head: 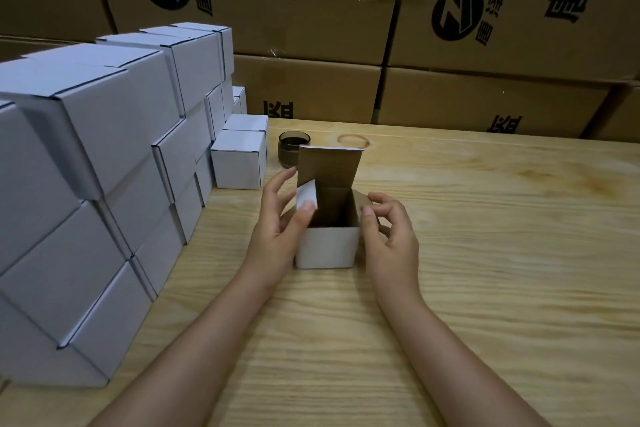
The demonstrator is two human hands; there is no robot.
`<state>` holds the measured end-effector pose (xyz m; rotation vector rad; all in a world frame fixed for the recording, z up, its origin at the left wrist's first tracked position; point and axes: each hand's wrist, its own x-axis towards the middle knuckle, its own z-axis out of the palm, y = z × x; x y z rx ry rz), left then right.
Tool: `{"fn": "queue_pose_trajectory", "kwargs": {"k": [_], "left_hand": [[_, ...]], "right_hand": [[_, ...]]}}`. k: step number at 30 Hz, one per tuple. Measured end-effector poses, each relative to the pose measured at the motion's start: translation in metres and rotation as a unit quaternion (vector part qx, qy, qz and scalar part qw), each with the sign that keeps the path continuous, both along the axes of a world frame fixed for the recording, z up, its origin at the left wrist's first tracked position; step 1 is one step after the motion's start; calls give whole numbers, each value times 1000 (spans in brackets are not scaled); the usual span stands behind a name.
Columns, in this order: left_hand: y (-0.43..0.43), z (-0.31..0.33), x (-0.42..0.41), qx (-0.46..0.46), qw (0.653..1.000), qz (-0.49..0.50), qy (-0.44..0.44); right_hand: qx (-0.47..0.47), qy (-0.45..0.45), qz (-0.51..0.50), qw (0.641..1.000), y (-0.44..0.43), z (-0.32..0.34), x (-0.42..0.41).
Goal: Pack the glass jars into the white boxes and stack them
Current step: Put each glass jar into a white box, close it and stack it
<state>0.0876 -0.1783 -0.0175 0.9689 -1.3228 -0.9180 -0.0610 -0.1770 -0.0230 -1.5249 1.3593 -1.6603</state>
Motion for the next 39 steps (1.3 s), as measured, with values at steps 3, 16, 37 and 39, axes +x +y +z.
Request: {"fn": "queue_pose_trajectory", "kwargs": {"k": [3,16,37,39], "left_hand": [[0,-1,-7,9,999,33,-18],[0,4,5,40,992,25,114],[8,6,19,61,992,-95,-56],[9,6,18,46,994,-82,-63]], "right_hand": [[-37,24,7,999,1,0,1],[9,27,95,995,1,8,-3],[173,132,273,937,-4,43,-40],[222,196,277,914,-16,68,-48]]}}
